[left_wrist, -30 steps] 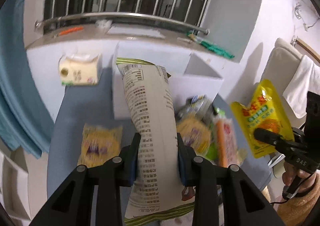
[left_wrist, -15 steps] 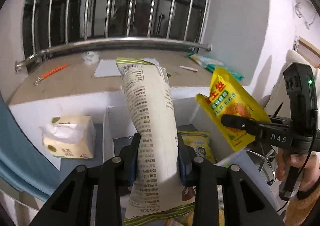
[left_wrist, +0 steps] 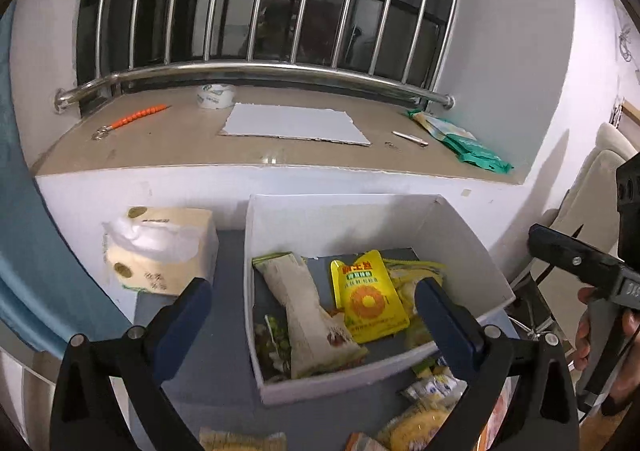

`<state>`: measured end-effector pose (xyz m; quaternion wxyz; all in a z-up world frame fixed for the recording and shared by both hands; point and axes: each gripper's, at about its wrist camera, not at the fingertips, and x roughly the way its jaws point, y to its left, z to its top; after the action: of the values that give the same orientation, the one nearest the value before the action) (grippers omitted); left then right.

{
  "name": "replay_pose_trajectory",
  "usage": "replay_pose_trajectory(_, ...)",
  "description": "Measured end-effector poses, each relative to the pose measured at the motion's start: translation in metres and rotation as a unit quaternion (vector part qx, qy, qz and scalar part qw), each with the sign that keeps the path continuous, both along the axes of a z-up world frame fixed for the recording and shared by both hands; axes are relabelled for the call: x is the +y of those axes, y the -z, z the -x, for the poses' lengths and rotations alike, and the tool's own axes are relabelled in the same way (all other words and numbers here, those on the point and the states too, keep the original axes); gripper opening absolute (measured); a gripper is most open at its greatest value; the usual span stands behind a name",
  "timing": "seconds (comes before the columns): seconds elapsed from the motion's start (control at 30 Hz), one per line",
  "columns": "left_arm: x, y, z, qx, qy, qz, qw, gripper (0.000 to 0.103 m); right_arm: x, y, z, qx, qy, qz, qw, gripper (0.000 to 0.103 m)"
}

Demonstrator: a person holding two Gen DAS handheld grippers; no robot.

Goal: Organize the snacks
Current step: 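Reach the right gripper to the white bag with orange end and grasp it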

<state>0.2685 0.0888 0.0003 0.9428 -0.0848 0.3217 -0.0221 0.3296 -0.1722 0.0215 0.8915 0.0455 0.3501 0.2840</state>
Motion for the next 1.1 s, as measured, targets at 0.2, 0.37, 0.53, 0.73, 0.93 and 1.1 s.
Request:
replay_pose_trajectory(0.2, -0.001, -0.015, 0.073, -0.035, 0.018, 0.004, 0.9992, 0.103, -0.020, -0.016, 0.063, -0.031, -0.030, 0.003, 0.999, 0.103)
replay_pose_trajectory(0.37, -0.016, -0.010, 0.146, -0.061, 0.041, -0.019, 0.9971, 0.103, -0.037, -0.014, 0.139, -0.068, -0.051, 0.016, 0.996, 0.103)
replay_pose_trajectory(0.53, -0.023, 0.007, 0.197, -0.070, 0.037, 0.014, 0.9967, 0.103, -0.052, 0.014, 0.194, -0.046, -0.060, 0.006, 0.997, 0.103)
replay_pose_trajectory(0.73, -0.026, 0.040, 0.225, -0.043, 0.025, 0.043, 0.9978, 0.103, -0.052, 0.058, 0.231, -0.005, -0.046, -0.028, 0.999, 0.103)
replay_pose_trajectory(0.93, -0.019, 0.056, 0.238, -0.028, 0.010, 0.044, 0.9986, 0.103, -0.017, 0.085, 0.229, 0.032, -0.082, 0.012, 0.996, 0.103)
replay_pose_trajectory(1.1, -0.014, 0.065, 0.242, -0.028, 0.018, 0.053, 0.9980, 0.103, 0.016, 0.094, 0.220, 0.030, -0.092, 0.059, 0.994, 0.103)
